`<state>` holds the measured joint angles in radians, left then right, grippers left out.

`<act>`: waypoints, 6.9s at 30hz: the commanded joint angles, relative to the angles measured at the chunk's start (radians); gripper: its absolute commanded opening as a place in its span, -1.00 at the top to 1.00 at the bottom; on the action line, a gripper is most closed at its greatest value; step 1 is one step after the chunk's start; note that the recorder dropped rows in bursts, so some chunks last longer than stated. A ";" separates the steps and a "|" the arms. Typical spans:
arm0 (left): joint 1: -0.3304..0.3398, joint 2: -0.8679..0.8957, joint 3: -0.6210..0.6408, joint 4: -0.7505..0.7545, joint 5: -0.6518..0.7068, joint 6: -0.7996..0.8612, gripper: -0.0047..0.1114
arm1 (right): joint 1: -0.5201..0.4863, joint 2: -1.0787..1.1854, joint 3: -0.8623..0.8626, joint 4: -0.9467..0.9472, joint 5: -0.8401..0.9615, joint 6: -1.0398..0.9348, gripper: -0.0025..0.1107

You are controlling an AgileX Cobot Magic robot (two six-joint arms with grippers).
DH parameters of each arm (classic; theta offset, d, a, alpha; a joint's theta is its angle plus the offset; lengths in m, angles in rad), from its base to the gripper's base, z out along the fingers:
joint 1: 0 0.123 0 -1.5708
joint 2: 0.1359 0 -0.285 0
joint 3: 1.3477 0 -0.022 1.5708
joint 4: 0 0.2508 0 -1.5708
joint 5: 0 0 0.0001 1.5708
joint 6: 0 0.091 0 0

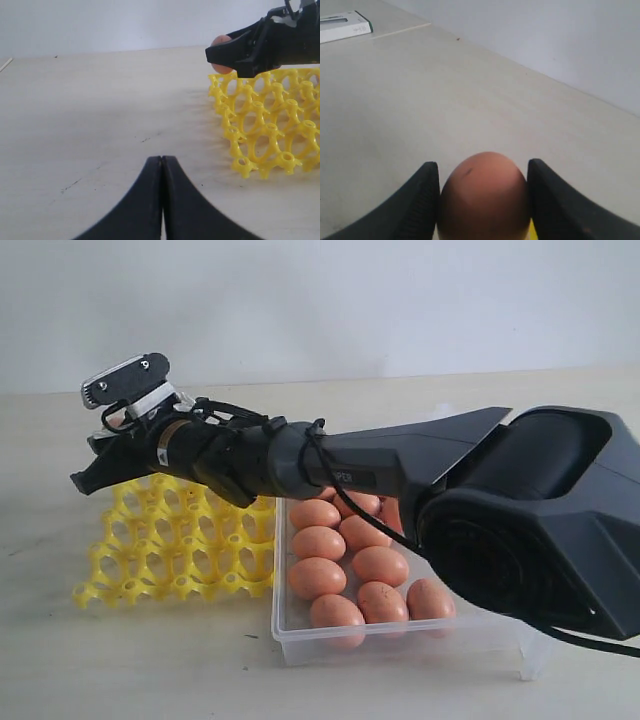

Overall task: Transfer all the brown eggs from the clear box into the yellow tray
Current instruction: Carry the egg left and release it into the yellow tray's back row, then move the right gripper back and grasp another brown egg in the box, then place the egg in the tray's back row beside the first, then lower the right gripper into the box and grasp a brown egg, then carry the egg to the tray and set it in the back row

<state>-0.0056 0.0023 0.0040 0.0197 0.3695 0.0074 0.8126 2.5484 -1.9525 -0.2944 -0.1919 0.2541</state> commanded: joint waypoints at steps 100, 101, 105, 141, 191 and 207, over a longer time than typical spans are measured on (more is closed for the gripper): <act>-0.005 -0.002 -0.004 -0.004 -0.009 0.000 0.92 | -0.091 -0.376 0.300 0.464 0.327 -0.624 0.96; -0.005 -0.002 -0.004 -0.004 -0.009 0.000 0.92 | -0.086 -0.350 0.300 0.466 0.272 -0.612 0.96; -0.005 -0.002 -0.004 -0.004 -0.009 0.000 0.92 | -0.073 -0.278 0.300 0.469 0.112 -0.511 0.96; -0.005 -0.002 -0.004 -0.004 -0.009 0.000 0.92 | -0.057 -0.111 0.165 0.178 0.123 0.011 -0.12; -0.005 -0.002 -0.004 -0.004 -0.009 0.000 0.92 | -0.181 -0.429 0.331 0.102 0.963 -0.989 0.96; -0.005 -0.002 -0.004 -0.004 -0.009 0.000 0.92 | -0.127 -0.379 0.503 0.187 -0.142 -0.120 0.96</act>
<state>-0.0056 0.0023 0.0040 0.0197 0.3695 0.0074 0.6831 2.1288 -1.4559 -0.0081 -0.1960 -0.0778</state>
